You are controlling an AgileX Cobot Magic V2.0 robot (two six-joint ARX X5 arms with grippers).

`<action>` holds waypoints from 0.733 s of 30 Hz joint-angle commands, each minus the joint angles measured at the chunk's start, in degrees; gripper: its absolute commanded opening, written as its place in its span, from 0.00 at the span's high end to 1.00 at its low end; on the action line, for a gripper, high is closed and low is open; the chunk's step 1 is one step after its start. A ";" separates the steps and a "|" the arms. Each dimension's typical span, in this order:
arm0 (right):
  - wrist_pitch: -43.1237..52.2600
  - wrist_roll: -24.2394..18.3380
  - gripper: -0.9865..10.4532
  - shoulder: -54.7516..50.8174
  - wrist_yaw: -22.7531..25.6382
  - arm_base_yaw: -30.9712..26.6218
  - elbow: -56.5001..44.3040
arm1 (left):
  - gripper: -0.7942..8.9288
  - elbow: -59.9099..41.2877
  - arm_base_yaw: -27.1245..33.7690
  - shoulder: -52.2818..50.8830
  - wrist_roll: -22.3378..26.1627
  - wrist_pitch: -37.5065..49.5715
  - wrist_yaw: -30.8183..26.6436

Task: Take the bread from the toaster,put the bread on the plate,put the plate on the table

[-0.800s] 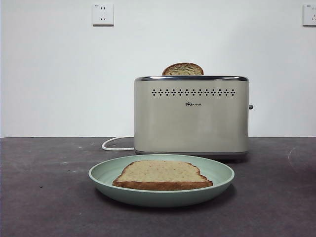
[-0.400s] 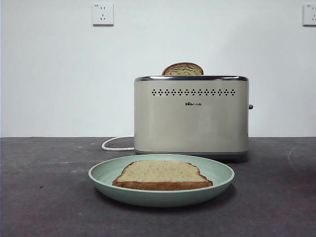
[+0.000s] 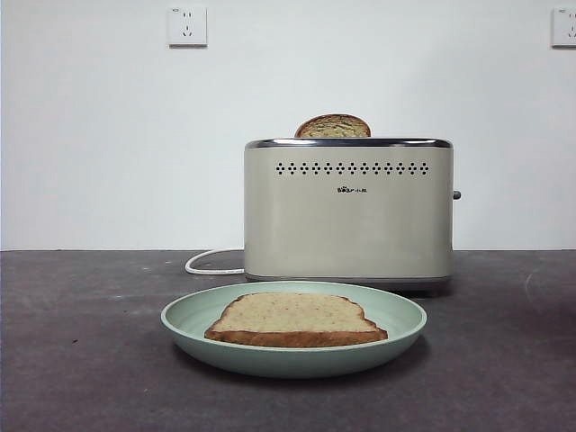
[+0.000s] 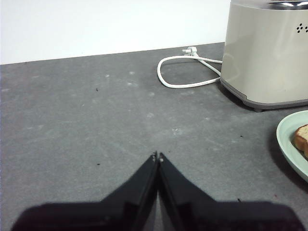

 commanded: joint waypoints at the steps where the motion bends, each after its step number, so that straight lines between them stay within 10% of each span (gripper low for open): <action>1: 3.93 -3.85 0.91 -2.86 1.55 -3.52 -0.44 | 0.92 -0.81 0.11 -0.15 -0.35 0.50 0.04; 12: 26.75 -7.63 0.91 -19.30 1.40 -23.78 -11.13 | 0.92 -0.81 0.11 -0.15 -0.35 0.50 0.04; 22: 49.05 -7.58 0.91 -34.88 1.77 -25.49 -43.95 | 0.92 -0.81 0.11 -0.15 -0.35 0.50 0.04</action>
